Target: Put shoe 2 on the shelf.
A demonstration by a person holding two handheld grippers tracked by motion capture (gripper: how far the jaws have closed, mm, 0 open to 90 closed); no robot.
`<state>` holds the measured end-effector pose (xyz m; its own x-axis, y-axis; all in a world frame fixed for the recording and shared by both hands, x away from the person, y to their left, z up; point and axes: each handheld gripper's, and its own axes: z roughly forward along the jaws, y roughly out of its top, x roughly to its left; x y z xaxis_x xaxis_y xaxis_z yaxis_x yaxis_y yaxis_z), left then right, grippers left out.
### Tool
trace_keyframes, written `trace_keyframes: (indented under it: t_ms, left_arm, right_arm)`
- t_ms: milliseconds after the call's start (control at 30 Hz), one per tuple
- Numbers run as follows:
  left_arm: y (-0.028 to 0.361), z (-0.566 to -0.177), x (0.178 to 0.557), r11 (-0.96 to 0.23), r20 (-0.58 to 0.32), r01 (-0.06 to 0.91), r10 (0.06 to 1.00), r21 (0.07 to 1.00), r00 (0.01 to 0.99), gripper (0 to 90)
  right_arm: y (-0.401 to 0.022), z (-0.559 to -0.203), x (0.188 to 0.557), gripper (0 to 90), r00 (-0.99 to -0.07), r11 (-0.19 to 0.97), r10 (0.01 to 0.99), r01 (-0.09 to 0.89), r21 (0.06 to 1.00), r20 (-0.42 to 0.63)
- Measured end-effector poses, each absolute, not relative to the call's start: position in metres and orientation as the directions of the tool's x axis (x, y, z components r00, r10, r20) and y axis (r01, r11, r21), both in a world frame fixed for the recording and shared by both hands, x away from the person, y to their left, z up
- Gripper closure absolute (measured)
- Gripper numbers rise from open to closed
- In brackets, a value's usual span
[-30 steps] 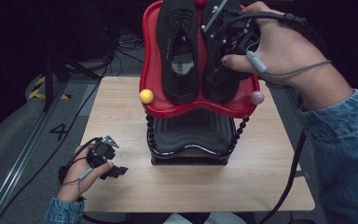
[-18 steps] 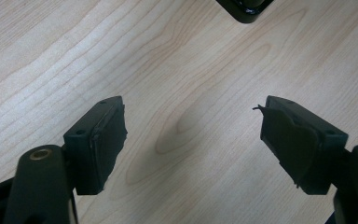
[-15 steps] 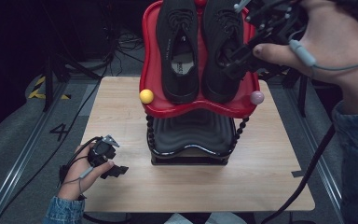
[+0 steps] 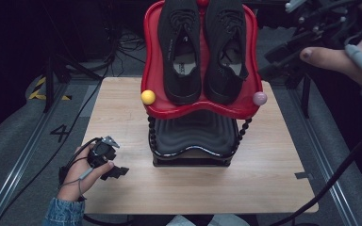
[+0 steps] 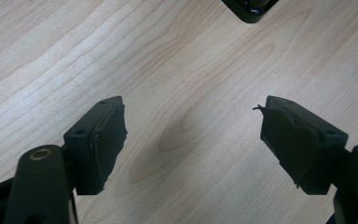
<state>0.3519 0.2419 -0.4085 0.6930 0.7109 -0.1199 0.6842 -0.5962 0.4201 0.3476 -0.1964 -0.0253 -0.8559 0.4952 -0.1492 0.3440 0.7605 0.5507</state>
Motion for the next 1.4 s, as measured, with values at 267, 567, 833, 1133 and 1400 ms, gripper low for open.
trace_keyframes:
  t_ms: [267, 567, 833, 1133, 1400]
  left_arm:
    - [0.246, -0.408, 0.352, -0.585, -0.123, 0.691, 0.719, 0.424, 0.684, 22.9]
    - [0.250, -0.408, 0.353, -0.577, -0.120, 0.696, 0.727, 0.427, 0.676, 22.9]
    - [0.252, -0.408, 0.351, -0.567, -0.126, 0.702, 0.732, 0.431, 0.670, 22.9]
    - [0.253, -0.408, 0.350, -0.563, -0.119, 0.704, 0.738, 0.433, 0.664, 22.9]
    - [0.248, -0.408, 0.350, -0.571, -0.113, 0.705, 0.738, 0.421, 0.665, 22.9]
  right_arm:
    - [-0.236, -0.045, 0.350, 47.0, -0.826, 0.732, 0.548, 0.396, 0.554, -0.135]
    - [-0.276, -0.078, 0.354, 44.5, -0.797, 0.704, 0.592, 0.440, 0.557, -0.118]
    - [-0.306, -0.128, 0.360, 43.6, -0.766, 0.676, 0.637, 0.506, 0.535, -0.080]
    - [-0.334, -0.223, 0.369, 42.5, -0.727, 0.643, 0.686, 0.600, 0.475, -0.009]
    - [-0.354, -0.293, 0.374, 42.2, -0.663, 0.584, 0.748, 0.668, 0.461, 0.014]
